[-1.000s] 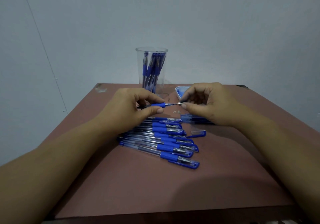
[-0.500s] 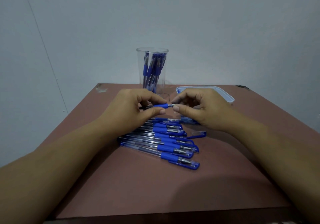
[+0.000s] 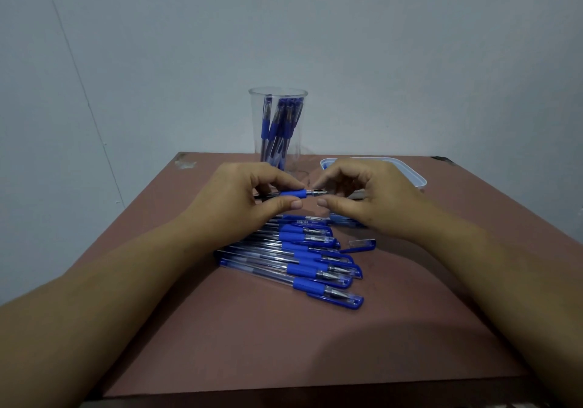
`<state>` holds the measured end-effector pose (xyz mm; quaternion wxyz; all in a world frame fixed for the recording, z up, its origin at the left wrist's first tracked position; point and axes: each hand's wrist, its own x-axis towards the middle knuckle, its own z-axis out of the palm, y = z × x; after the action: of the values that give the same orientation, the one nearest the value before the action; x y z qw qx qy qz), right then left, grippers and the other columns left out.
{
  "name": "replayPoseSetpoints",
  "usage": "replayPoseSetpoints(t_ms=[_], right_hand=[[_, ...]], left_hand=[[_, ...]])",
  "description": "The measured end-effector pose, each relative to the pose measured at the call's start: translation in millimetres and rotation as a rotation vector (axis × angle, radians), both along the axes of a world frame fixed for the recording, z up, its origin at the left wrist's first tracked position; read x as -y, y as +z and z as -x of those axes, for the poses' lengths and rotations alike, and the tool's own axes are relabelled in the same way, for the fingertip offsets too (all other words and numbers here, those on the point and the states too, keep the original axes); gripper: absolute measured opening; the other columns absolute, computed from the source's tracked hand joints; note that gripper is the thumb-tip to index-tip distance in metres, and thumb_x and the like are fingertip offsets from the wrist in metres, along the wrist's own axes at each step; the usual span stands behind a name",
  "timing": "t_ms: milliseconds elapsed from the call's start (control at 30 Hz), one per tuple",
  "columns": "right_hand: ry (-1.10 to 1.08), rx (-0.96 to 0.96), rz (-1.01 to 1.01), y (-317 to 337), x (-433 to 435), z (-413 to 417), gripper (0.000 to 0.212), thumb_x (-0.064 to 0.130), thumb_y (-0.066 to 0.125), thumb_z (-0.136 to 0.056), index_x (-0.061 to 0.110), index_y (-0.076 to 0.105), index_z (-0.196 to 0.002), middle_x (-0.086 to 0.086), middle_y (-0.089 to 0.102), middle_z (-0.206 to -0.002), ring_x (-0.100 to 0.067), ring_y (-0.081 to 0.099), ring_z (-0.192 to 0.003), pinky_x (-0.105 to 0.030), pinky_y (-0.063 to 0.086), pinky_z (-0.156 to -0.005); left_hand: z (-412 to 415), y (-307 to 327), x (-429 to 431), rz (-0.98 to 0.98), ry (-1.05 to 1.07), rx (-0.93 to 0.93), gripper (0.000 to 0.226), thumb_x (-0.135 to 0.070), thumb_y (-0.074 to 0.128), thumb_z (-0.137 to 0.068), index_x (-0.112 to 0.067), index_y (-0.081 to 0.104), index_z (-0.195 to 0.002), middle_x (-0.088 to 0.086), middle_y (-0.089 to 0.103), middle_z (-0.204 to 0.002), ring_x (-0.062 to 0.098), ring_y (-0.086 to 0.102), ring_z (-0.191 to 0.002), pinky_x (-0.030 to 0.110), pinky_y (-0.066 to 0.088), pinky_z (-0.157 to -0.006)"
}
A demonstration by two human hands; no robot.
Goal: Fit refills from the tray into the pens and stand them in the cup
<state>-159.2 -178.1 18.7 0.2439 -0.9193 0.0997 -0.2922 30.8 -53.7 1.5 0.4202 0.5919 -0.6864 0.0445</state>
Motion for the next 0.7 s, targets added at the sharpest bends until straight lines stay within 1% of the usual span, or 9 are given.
replayPoseSetpoints(t_ms=[100,133,200,267,367,467,533,600,700], right_hand=[[-0.005,-0.029,0.005,0.1,-0.4,-0.4,0.014,0.025,0.07,-0.086,0.037,0.067,-0.093,0.014,0.069,-0.086,-0.003,0.064,-0.081,-0.022,0.053,-0.073],[-0.002,-0.037,-0.004,0.0,-0.1,0.0,0.015,0.027,0.07,-0.086,0.04,0.066,-0.092,0.014,0.069,-0.085,-0.003,0.065,-0.081,-0.022,0.054,-0.074],[-0.003,-0.034,-0.016,-0.5,0.8,0.7,0.024,0.027,0.073,-0.083,0.044,0.064,-0.097,0.013,0.069,-0.086,-0.005,0.065,-0.08,-0.024,0.055,-0.075],[-0.004,0.0,-0.005,-1.1,1.5,0.6,0.031,0.022,0.077,-0.081,0.042,0.063,-0.101,0.01,0.068,-0.087,-0.007,0.064,-0.077,-0.026,0.056,-0.074],[-0.003,0.032,0.034,-1.3,1.2,-1.2,0.02,0.02,0.075,-0.083,0.035,0.066,-0.093,0.009,0.069,-0.085,-0.008,0.063,-0.077,-0.026,0.054,-0.071],[-0.011,0.017,0.036,-0.3,0.9,-0.4,0.015,0.025,0.07,-0.087,0.039,0.066,-0.09,0.011,0.069,-0.084,-0.006,0.065,-0.079,-0.023,0.054,-0.071],[-0.006,-0.002,0.016,-1.0,2.0,0.4,0.02,0.024,0.073,-0.084,0.04,0.066,-0.095,0.01,0.069,-0.084,-0.008,0.064,-0.077,-0.023,0.054,-0.071],[-0.003,-0.009,-0.002,-1.8,2.4,0.0,0.025,0.022,0.077,-0.081,0.034,0.067,-0.1,0.006,0.069,-0.086,-0.01,0.063,-0.076,-0.027,0.055,-0.073],[-0.019,-0.006,0.034,-1.9,1.8,-2.5,0.012,0.024,0.073,-0.084,0.03,0.068,-0.094,0.01,0.068,-0.086,-0.007,0.062,-0.078,-0.027,0.054,-0.072]], left_hand=[[-0.2,0.5,0.3,-0.001,0.0,0.021,0.026,-0.053,0.064,-0.074,-0.042,0.07,-0.097,-0.028,0.066,-0.084,0.004,0.062,-0.077,0.009,0.044,-0.066],[-0.2,0.4,0.5,-0.002,0.002,0.025,0.026,-0.053,0.064,-0.074,-0.042,0.07,-0.097,-0.028,0.066,-0.084,0.004,0.062,-0.077,0.009,0.044,-0.066],[-0.5,0.1,0.4,0.002,0.007,0.022,0.026,-0.053,0.064,-0.074,-0.041,0.071,-0.097,-0.029,0.065,-0.083,0.003,0.062,-0.077,0.008,0.043,-0.066],[-0.5,0.3,0.1,0.007,0.009,0.02,0.025,-0.052,0.065,-0.074,-0.042,0.07,-0.096,-0.029,0.065,-0.082,0.003,0.062,-0.077,0.008,0.043,-0.065],[-0.5,0.4,-0.5,0.003,0.011,0.014,0.023,-0.051,0.066,-0.074,-0.043,0.07,-0.095,-0.03,0.065,-0.081,0.003,0.062,-0.077,0.009,0.044,-0.065],[-0.9,-0.1,-0.2,-0.006,0.009,0.019,0.025,-0.053,0.065,-0.073,-0.044,0.07,-0.095,-0.026,0.067,-0.083,0.004,0.062,-0.078,0.011,0.046,-0.066],[-1.1,-0.3,0.2,0.003,0.011,0.012,0.027,-0.053,0.065,-0.073,-0.04,0.073,-0.096,-0.027,0.067,-0.082,0.004,0.062,-0.077,0.01,0.045,-0.065],[-0.8,0.1,0.2,0.011,0.015,0.014,0.025,-0.052,0.066,-0.074,-0.041,0.072,-0.095,-0.031,0.065,-0.078,0.003,0.061,-0.075,0.008,0.043,-0.064],[-0.2,0.4,-0.8,0.012,0.01,0.02,0.022,-0.05,0.067,-0.074,-0.043,0.07,-0.095,-0.035,0.063,-0.077,0.001,0.06,-0.074,0.008,0.042,-0.063]])
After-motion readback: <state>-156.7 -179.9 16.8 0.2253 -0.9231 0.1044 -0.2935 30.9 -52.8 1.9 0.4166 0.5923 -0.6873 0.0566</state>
